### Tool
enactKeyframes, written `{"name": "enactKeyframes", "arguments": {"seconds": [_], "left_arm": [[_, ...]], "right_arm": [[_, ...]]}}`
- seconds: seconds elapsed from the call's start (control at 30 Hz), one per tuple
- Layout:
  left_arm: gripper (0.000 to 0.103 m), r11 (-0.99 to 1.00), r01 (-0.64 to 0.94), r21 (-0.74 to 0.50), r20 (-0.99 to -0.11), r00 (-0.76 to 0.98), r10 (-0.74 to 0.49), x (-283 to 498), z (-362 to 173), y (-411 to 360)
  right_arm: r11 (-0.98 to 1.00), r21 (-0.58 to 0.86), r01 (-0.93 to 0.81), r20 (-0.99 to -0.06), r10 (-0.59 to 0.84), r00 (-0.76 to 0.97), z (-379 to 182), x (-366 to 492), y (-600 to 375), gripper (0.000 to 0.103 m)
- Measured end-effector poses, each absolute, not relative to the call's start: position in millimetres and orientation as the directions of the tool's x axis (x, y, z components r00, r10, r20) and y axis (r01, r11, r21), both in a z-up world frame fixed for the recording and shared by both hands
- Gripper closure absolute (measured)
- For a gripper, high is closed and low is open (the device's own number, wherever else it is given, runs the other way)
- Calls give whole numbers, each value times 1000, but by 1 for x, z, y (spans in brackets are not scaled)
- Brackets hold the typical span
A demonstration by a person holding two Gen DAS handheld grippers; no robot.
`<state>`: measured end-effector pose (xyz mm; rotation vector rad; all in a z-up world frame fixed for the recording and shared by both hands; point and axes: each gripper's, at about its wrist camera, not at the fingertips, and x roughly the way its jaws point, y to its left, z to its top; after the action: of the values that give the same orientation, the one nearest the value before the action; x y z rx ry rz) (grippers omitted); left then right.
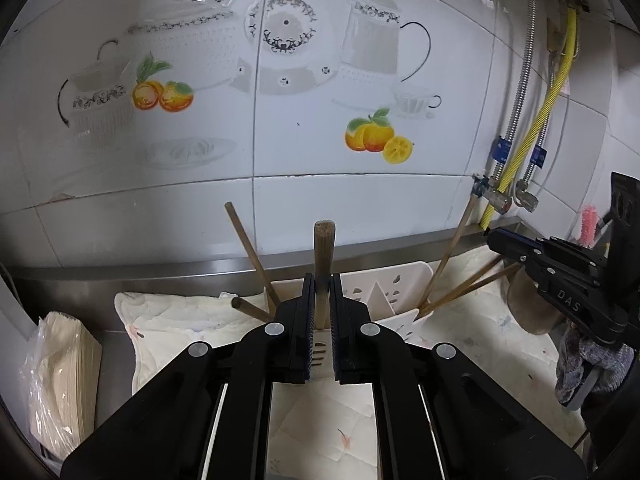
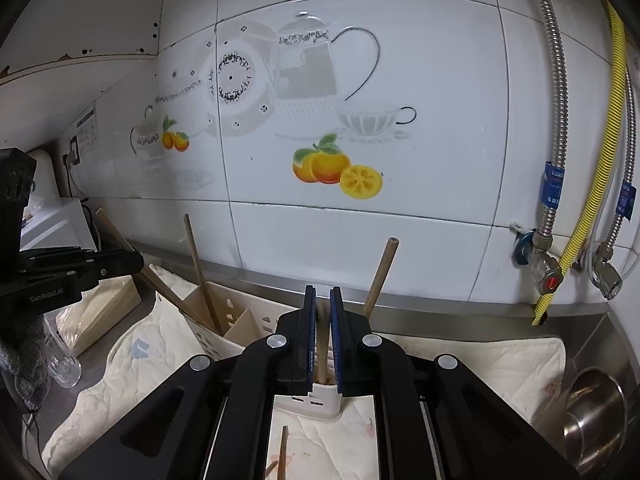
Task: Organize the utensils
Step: 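Lower the chopsticks into the holder and open both tools, then pull both tools back and lower them toward the loose chopsticks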
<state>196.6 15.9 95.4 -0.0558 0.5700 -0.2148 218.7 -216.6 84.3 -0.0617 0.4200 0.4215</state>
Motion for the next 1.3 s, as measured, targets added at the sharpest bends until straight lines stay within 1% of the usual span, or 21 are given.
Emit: {"name": "enactKeyframes", "arguments": {"seconds": [0.1, 0.2, 0.4, 0.57, 0.63, 0.77, 0.8, 0.87, 0.93, 1.07, 1.17, 1.3], "left_arm": [[94, 976, 187, -115, -522, 824, -220, 194, 98, 17], [90, 976, 186, -110, -508, 833, -217, 185, 102, 17], [84, 977, 183, -113, -476, 853, -215, 156, 107, 20], [80, 977, 183, -105, -484, 849, -211, 125, 94, 18], [76, 978, 184, -97, -490, 846, -208, 114, 86, 16], [72, 974, 205, -96, -516, 827, -225, 88, 63, 8], [72, 972, 213, -98, -528, 817, -233, 81, 55, 6], [71, 970, 217, -109, -553, 798, -241, 70, 37, 3], [71, 968, 221, -123, -580, 775, -250, 62, 21, 2], [71, 965, 215, -148, -640, 723, -260, 53, -13, 1], [71, 965, 209, -161, -676, 689, -262, 47, -36, -2], [71, 961, 209, -183, -707, 650, -276, 41, -61, -4]], "right_arm": [[914, 26, -405, -399, 381, 834, 86, 216, -219, 91], [916, 26, -399, -388, 377, 841, 89, 211, -221, 81], [918, 13, -396, -352, 375, 858, 96, 185, -231, 76], [914, 0, -406, -340, 382, 860, 90, 152, -236, 68], [910, -1, -415, -350, 388, 853, 82, 138, -238, 66], [903, 11, -430, -376, 402, 835, 61, 114, -239, 59], [902, 11, -431, -381, 403, 832, 57, 110, -239, 58], [902, 13, -431, -394, 400, 827, 45, 99, -240, 52], [900, 29, -435, -410, 407, 816, 34, 91, -241, 49], [899, 69, -432, -445, 415, 793, 10, 77, -245, 34], [897, 96, -431, -471, 422, 775, -5, 70, -247, 26], [899, 124, -420, -500, 422, 756, -24, 62, -250, 20]]}}
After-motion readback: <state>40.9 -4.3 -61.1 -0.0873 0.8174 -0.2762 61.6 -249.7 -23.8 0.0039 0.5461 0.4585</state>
